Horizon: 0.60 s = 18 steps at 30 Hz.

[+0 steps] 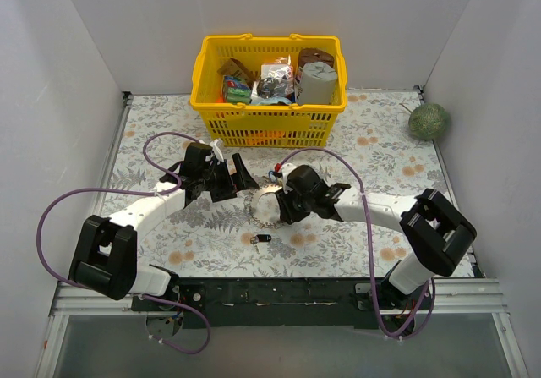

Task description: Put the keys on the keyring

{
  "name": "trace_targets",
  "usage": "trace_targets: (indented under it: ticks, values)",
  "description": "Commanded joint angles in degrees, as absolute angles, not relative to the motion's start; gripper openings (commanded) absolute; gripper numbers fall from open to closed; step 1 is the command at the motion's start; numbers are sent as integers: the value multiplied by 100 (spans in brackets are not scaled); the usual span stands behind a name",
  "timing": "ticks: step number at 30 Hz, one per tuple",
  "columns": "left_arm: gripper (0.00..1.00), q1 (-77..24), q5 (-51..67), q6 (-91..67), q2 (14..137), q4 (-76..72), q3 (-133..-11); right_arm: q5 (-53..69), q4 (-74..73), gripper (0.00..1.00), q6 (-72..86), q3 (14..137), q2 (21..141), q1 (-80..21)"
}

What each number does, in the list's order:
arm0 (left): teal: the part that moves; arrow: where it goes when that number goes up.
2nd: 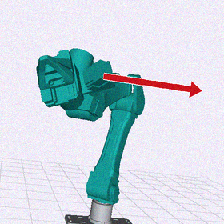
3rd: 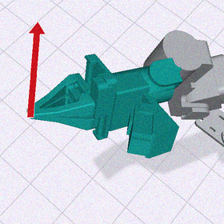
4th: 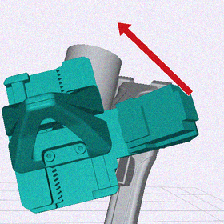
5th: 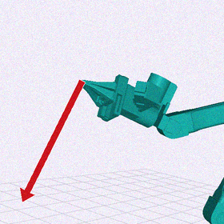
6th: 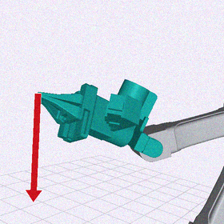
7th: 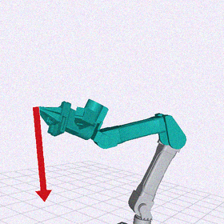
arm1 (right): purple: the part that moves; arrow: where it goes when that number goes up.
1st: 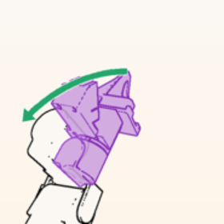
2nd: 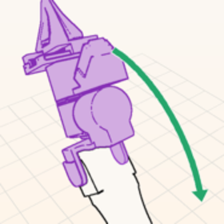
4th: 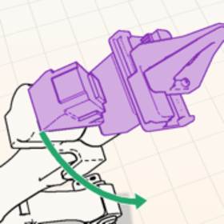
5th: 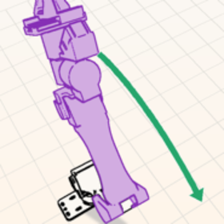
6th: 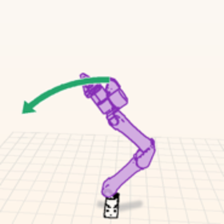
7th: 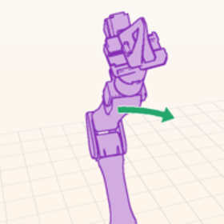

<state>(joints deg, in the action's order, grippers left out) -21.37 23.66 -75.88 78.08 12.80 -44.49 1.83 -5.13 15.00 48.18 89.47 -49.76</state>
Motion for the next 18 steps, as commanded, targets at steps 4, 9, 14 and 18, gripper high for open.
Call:
trace_targets:
  ticks: [4,9,14,18]
  values:
    - [98,-2109,2479,-7585,7664,1169,-4351,580,-132,40,1626,4676,9044,-4887]
    - [98,-2118,2496,-7603,7673,1151,-4342,668,-123,39,1687,4632,9149,-4860]
    - [98,-2118,2496,-7594,7682,1160,-4333,765,-88,38,1723,4597,9176,-4851]
    - [98,-2118,2496,-7585,7699,1134,-4324,765,-114,37,1731,4579,9158,-4843]
